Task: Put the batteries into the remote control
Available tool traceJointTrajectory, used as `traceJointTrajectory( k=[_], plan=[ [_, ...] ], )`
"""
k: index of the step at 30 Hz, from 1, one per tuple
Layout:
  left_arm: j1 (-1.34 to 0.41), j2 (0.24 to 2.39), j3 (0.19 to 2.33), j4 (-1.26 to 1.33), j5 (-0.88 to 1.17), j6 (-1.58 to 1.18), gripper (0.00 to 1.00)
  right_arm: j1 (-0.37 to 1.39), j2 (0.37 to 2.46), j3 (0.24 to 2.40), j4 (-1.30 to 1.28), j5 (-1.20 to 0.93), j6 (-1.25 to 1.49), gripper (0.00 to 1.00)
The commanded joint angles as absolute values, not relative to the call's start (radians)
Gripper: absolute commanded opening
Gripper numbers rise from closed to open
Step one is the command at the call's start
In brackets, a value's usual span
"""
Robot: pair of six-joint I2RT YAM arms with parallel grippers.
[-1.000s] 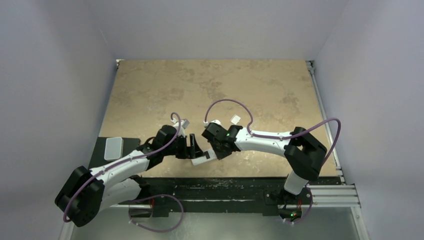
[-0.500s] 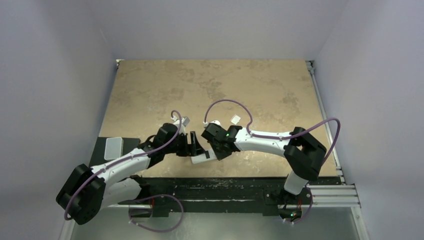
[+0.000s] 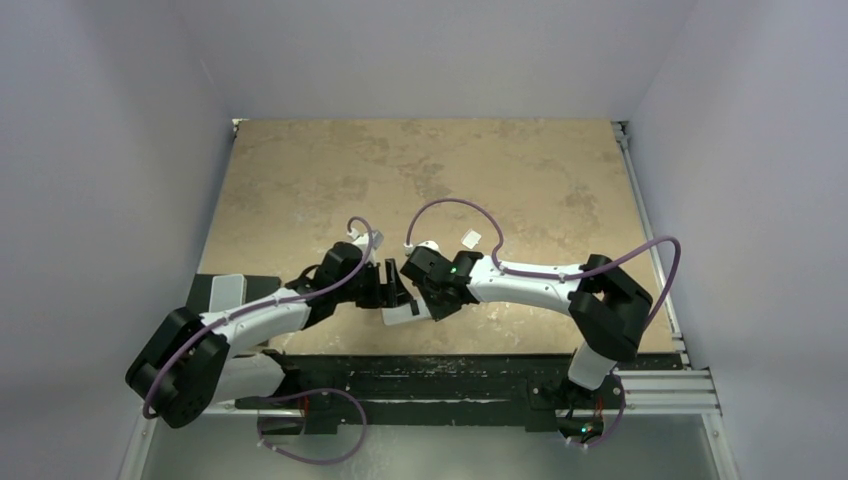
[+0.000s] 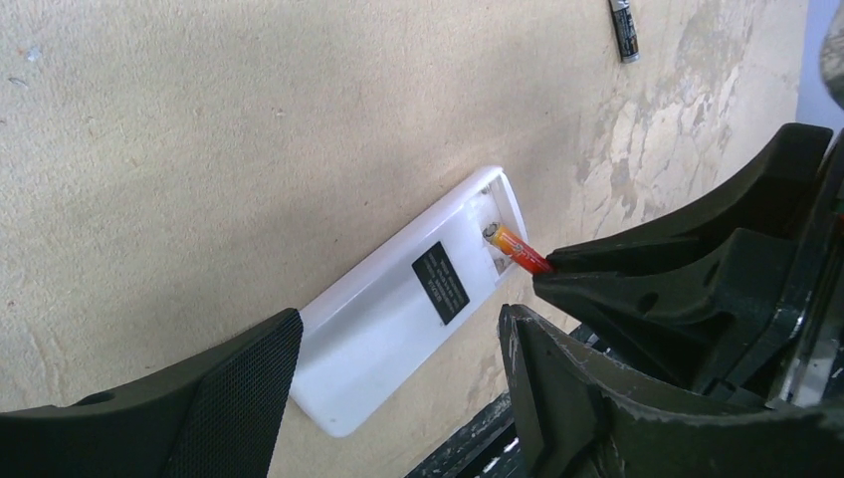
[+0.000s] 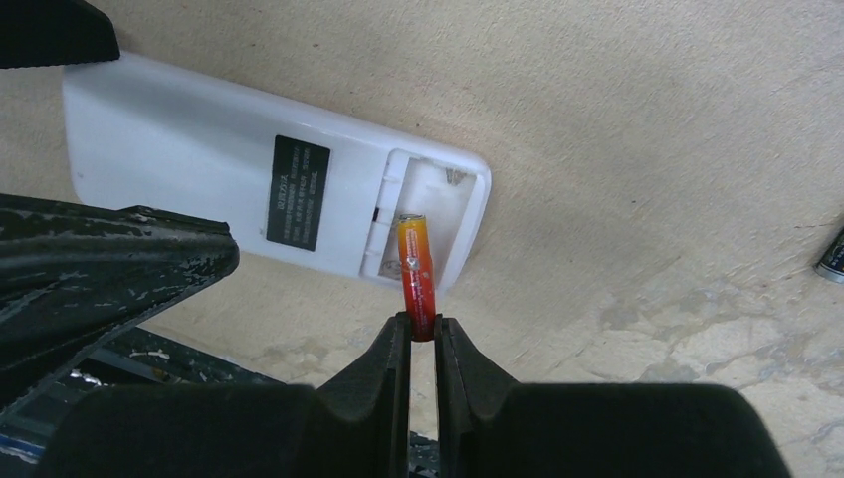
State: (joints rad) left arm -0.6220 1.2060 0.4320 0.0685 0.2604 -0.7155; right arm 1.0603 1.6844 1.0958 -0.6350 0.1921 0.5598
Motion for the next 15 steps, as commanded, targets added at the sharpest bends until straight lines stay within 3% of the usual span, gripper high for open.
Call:
traceJointTrajectory(
  k=[1,15],
  plan=[
    [-0.620,1.216,0.438,0.097,0.268,-0.690,0.73,1.068,1.684,1.128,-0.654,0.217,0.582,0.08],
    [-0.620,1.155,0.395,0.072,0.279,-0.697,0.73,1.068,1.673,1.129,-0.697,0.237,0.600,0.09]
  ],
)
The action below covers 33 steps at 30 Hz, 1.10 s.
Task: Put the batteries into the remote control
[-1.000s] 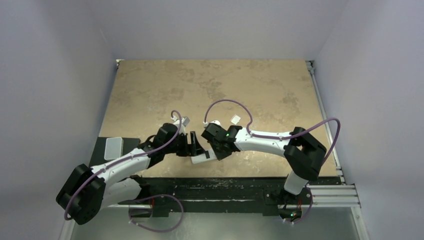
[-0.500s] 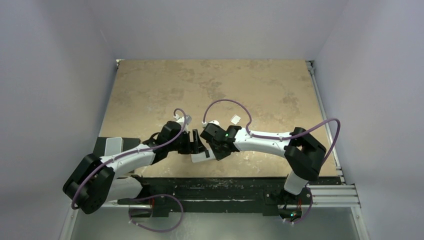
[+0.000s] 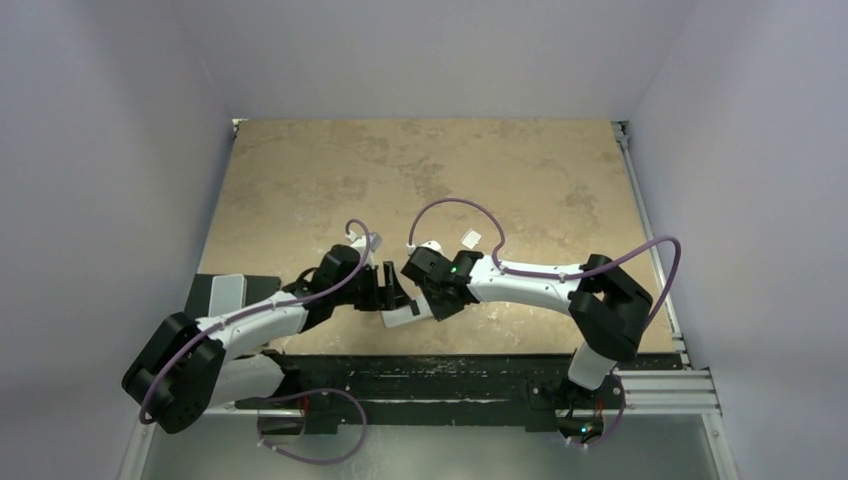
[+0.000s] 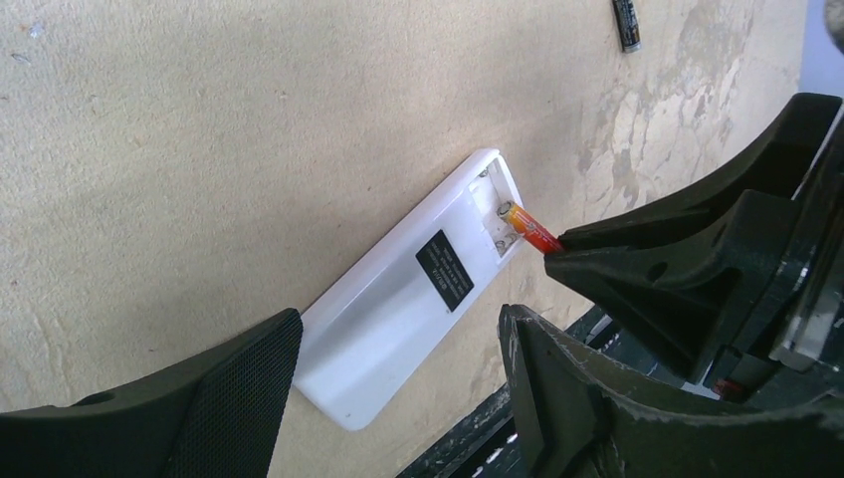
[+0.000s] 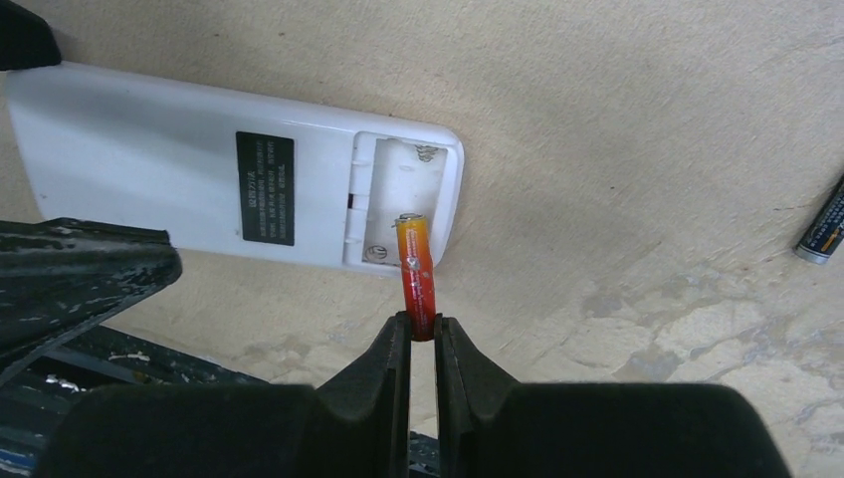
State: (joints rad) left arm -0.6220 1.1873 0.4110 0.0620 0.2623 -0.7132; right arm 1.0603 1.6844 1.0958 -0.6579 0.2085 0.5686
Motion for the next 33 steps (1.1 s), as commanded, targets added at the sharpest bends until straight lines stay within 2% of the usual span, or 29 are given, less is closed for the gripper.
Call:
traceJointTrajectory(
  k=[1,33],
  plan=[
    [-0.621,1.152,0.388,0.074,0.281,-0.703,0.73,1.068,1.676,1.132,-0.703,0.236,0.600,0.08],
    [-0.621,1.102,0.367,0.074,0.311,-0.723,0.73,1.062,1.778,1.230,-0.723,0.251,0.545,0.12]
  ],
)
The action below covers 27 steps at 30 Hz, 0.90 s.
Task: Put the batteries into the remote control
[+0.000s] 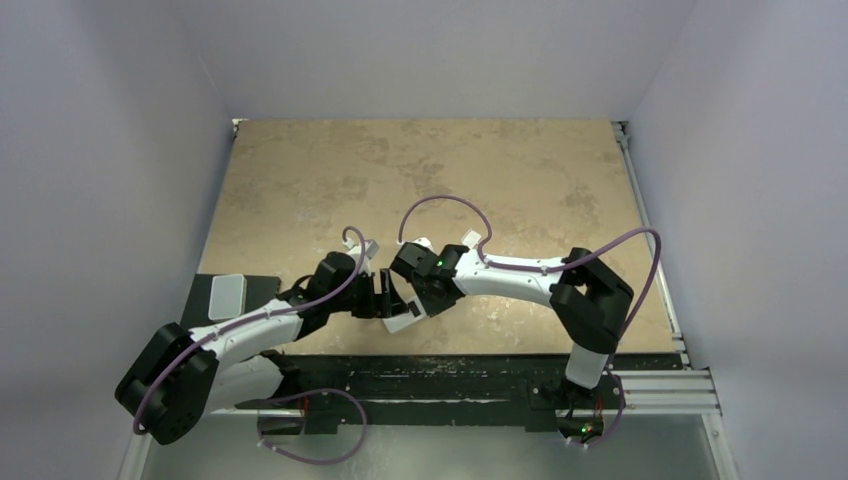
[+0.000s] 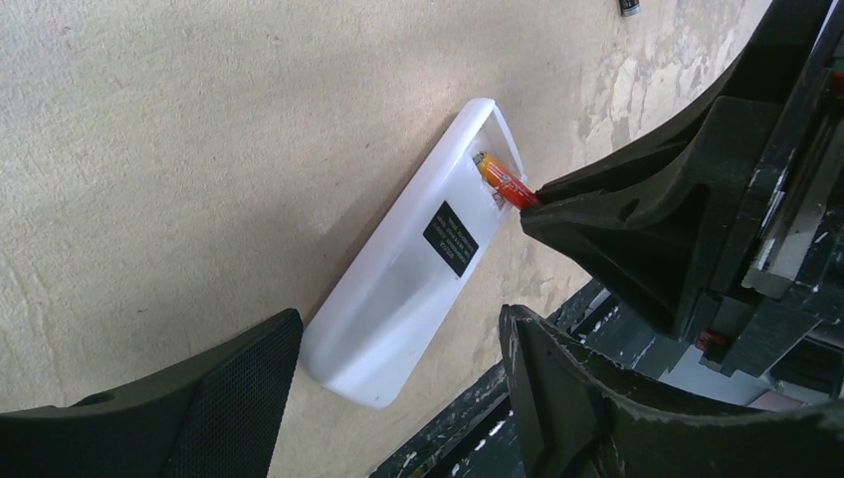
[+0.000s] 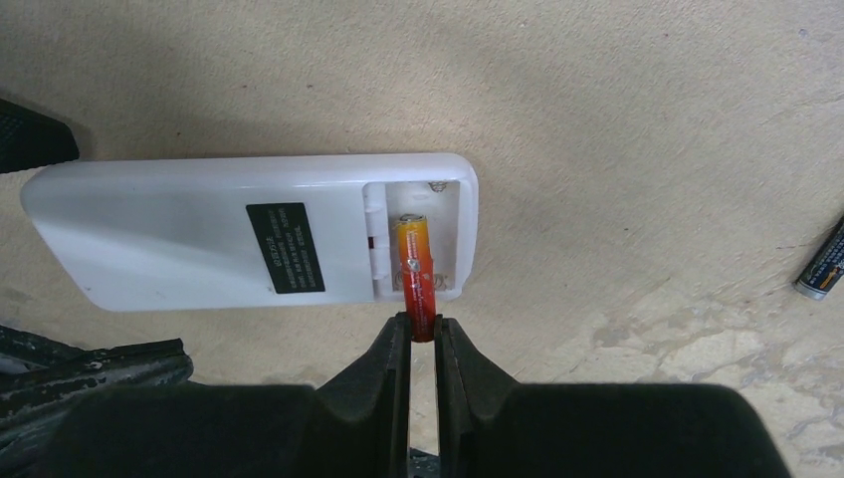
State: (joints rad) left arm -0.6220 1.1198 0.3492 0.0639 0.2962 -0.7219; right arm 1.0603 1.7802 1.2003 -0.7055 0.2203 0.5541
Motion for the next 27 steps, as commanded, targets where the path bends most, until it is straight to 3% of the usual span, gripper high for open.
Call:
traceJointTrajectory(
  k=[1,27],
  plan=[
    [-0.620,1.102,0.368,0.074,0.310,-0.723,0.73,1.060,1.778,1.229,-0.725,0.256,0.545,0.12],
    [-0.621,1.150,0.396,0.063,0.285,-0.713,0.73,1.042,1.767,1.223,-0.719,0.275,0.542,0.12]
  ],
)
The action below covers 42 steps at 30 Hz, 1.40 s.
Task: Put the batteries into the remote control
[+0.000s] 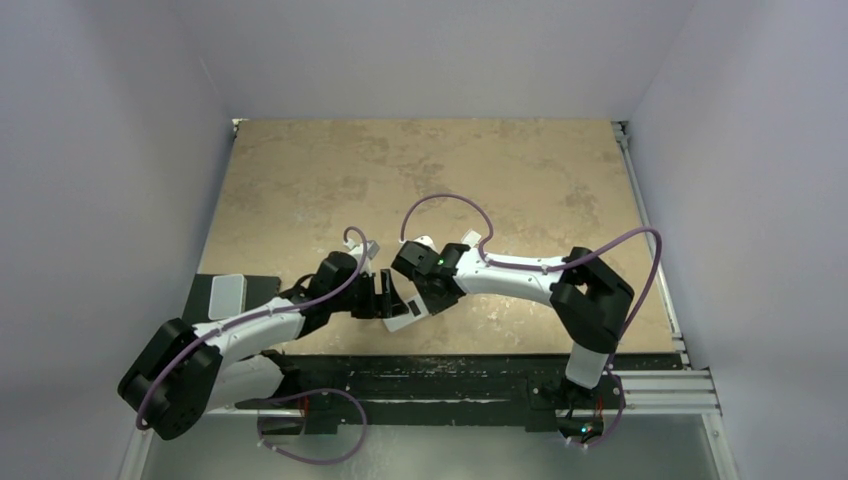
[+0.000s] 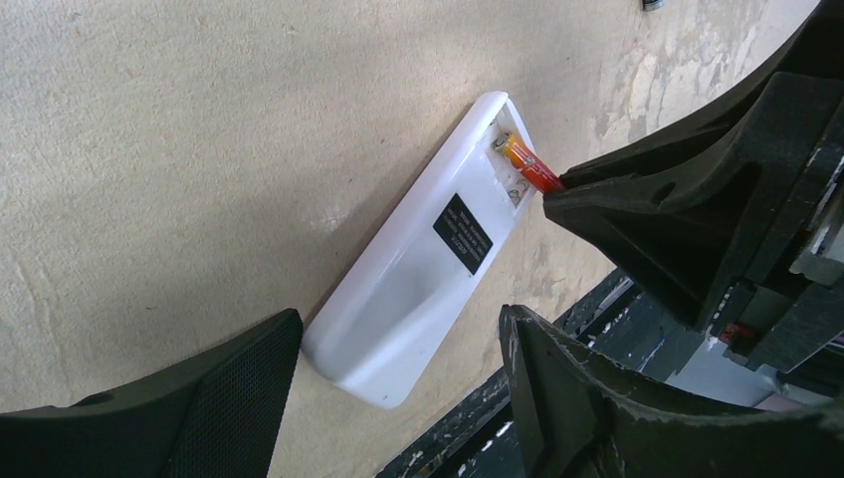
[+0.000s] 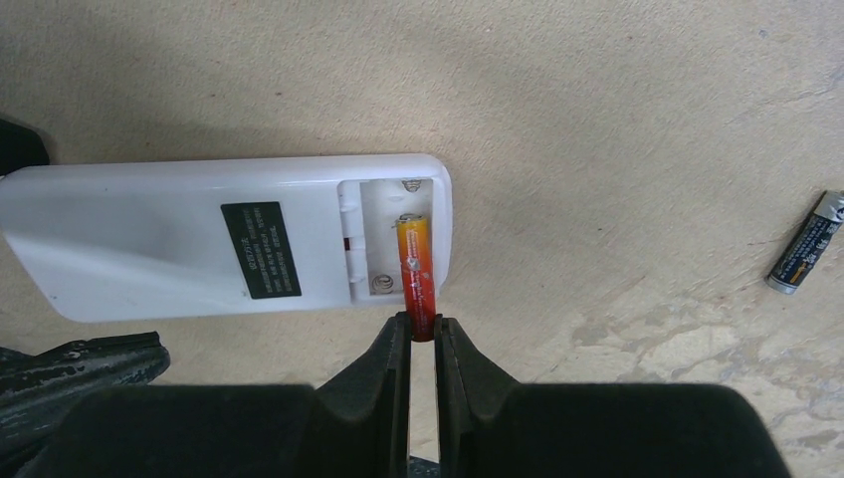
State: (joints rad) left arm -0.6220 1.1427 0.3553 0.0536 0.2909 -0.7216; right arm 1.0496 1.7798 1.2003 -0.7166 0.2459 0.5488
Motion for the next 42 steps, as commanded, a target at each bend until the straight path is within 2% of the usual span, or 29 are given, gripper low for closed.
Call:
traceJointTrajectory(
  k=[1,23,34,42],
  plan=[
    [-0.621,1.150,0.396,0.063,0.286,-0.711,0.73,1.040,1.767,1.225,-0.719,0.276,0.541,0.12],
    [-0.621,1.146,0.401,0.058,0.300,-0.706,0.73,1.034,1.820,1.262,-0.716,0.270,0.535,0.18],
    [-0.621,1.147,0.399,0.062,0.306,-0.707,0.73,1.034,1.813,1.258,-0.709,0.273,0.544,0.29],
    [-0.621,1.150,0.399,0.061,0.302,-0.709,0.73,1.034,1.795,1.256,-0.706,0.274,0.547,0.32]
  ],
)
